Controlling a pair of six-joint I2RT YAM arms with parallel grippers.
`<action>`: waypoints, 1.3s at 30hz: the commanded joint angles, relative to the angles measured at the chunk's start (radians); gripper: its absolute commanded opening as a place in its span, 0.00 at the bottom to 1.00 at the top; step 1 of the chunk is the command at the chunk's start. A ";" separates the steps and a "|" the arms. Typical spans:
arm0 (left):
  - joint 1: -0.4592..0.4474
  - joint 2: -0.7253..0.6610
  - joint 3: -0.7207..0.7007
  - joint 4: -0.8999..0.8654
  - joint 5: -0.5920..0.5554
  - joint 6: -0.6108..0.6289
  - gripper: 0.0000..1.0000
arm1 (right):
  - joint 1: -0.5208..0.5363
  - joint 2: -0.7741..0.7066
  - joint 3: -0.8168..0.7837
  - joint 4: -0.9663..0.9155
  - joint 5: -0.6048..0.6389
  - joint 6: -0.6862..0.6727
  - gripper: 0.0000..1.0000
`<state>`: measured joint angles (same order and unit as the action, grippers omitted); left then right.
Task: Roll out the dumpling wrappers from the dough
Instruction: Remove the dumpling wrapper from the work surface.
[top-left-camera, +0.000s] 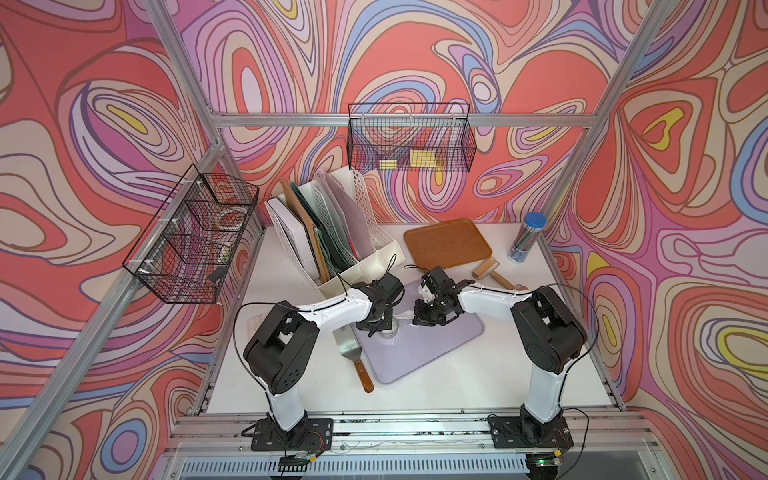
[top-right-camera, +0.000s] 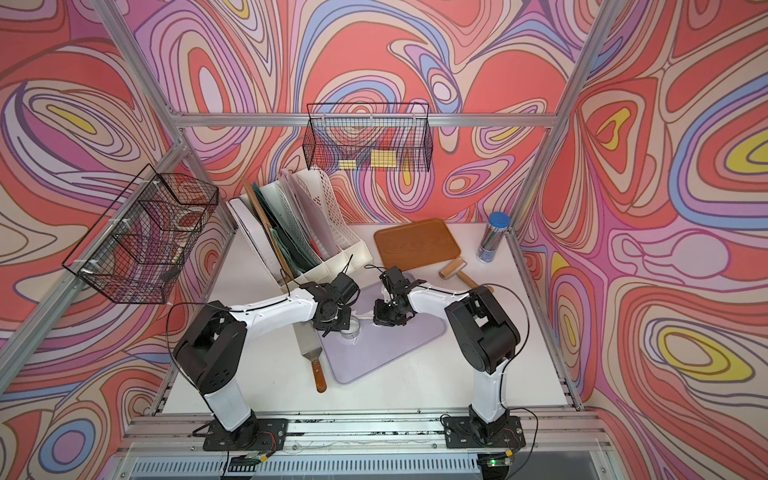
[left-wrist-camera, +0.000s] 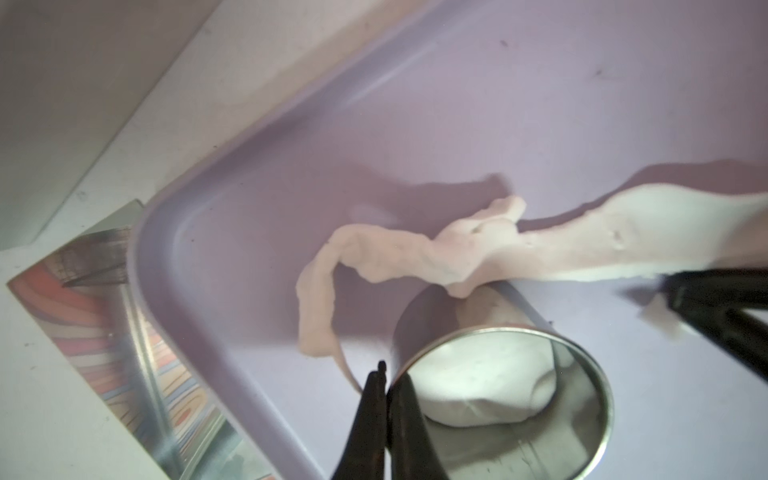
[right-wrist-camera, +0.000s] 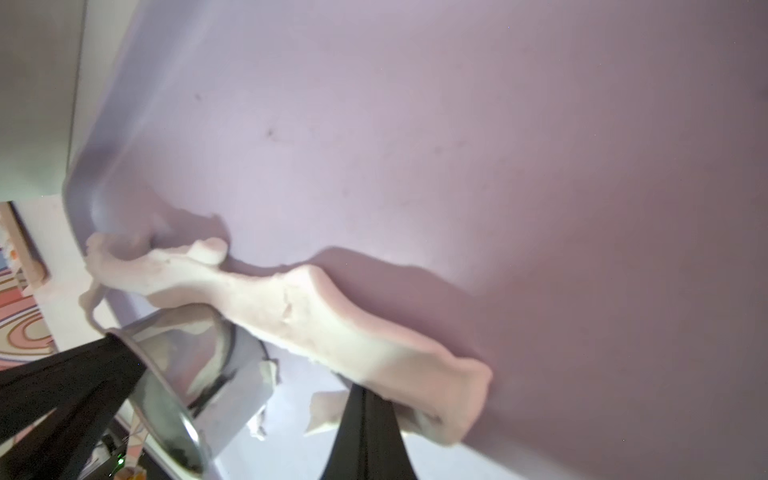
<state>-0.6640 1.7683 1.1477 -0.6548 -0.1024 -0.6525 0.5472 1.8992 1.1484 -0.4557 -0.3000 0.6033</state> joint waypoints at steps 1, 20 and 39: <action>0.023 0.037 -0.066 -0.108 -0.018 0.036 0.00 | -0.075 0.040 -0.046 -0.199 0.293 -0.039 0.05; -0.072 0.077 0.048 -0.028 0.144 0.192 0.00 | -0.114 -0.280 -0.001 -0.115 0.158 -0.274 0.10; -0.074 0.076 0.040 -0.039 0.132 0.191 0.00 | 0.030 0.063 0.093 0.107 -0.154 -0.133 0.10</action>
<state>-0.7269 1.8091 1.2060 -0.6407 0.0002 -0.4786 0.5713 1.9232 1.2034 -0.3313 -0.4778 0.4519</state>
